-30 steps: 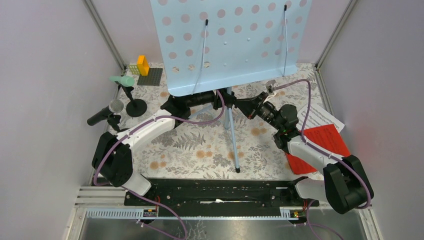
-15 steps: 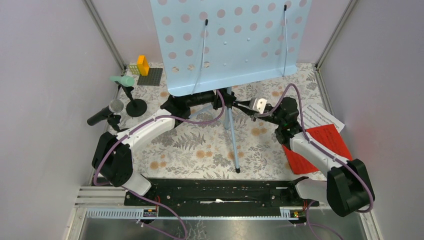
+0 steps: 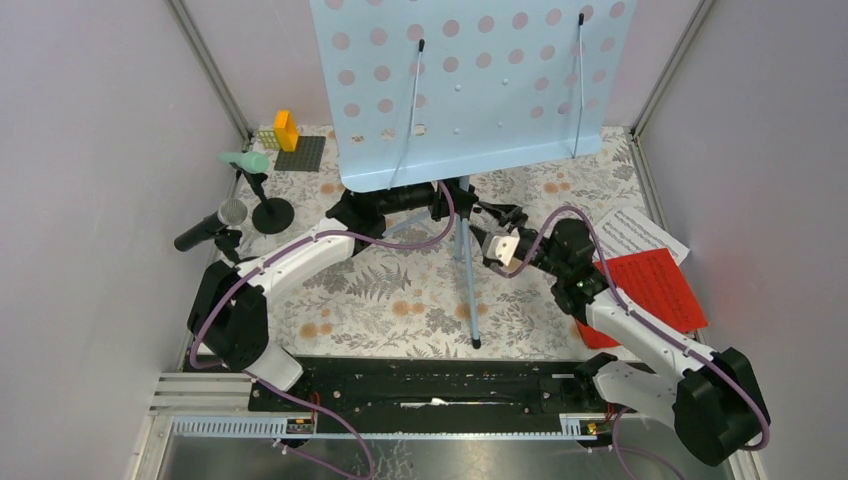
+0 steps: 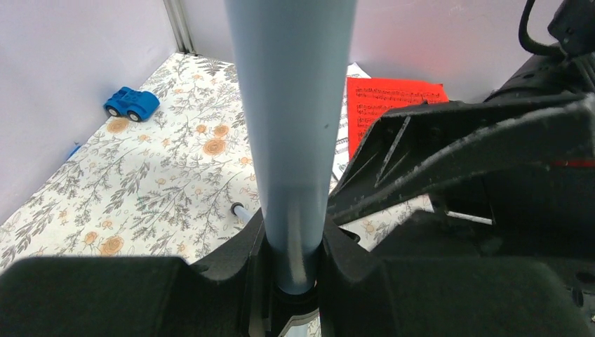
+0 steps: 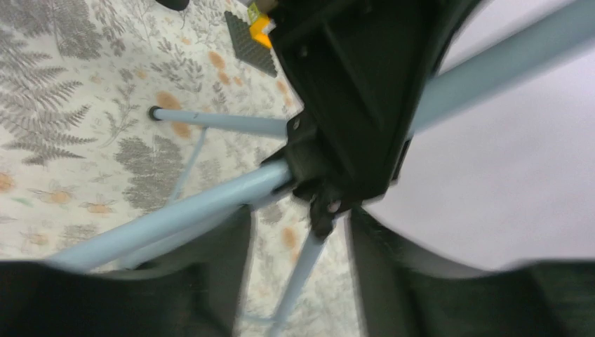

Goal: Pack up the instrument practice props

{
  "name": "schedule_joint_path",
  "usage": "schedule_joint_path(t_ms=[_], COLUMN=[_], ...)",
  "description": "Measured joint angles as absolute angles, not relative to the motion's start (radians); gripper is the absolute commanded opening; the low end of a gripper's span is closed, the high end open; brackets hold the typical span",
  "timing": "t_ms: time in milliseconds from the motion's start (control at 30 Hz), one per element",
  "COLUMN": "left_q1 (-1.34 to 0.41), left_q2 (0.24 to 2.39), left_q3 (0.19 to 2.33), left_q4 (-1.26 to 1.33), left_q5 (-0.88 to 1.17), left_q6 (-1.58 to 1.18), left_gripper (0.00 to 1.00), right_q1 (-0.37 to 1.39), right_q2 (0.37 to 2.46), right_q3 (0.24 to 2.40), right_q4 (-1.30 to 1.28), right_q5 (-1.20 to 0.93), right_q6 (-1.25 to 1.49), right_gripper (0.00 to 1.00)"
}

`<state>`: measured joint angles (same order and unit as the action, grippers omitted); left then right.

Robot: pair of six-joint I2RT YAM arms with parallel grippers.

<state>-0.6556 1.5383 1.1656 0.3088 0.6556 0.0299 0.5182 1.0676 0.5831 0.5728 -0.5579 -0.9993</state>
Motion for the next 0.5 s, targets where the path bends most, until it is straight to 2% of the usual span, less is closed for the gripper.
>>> schedule_joint_path(t_ms=[33,100,333,367,467,500], left_q1=[-0.657,-0.658,-0.660,-0.661,-0.661,-0.662], left_q2=[1.538,1.538,1.539,1.539,1.539,1.539], left_q3=[1.166,1.166,1.166,1.166,1.166,1.166], left_q4=[0.309,0.310,0.315,0.315,0.315,0.315], left_q5=[0.655,0.655,0.649,0.647,0.646,0.646], left_q6=[0.029,0.029,0.024,0.023,0.022,0.022], left_gripper=[0.00,0.00,0.00,0.00,0.00,0.00], right_q1=[0.520,0.519,0.541,0.545,0.548,0.548], right_q2=[1.057,1.025,0.909,0.896,0.862,0.852], right_q3=[0.563,0.492,0.247,0.225,0.198,0.198], right_q4=[0.592,0.654,0.968,1.008,1.037,1.026], right_q5=[-0.545,-0.503,-0.363,-0.318,-0.154,-0.100], right_q6=[-0.950,-0.838,-0.366,-0.274,0.003,0.089], right_gripper=[0.86,0.92,0.96,0.94,0.79,0.78])
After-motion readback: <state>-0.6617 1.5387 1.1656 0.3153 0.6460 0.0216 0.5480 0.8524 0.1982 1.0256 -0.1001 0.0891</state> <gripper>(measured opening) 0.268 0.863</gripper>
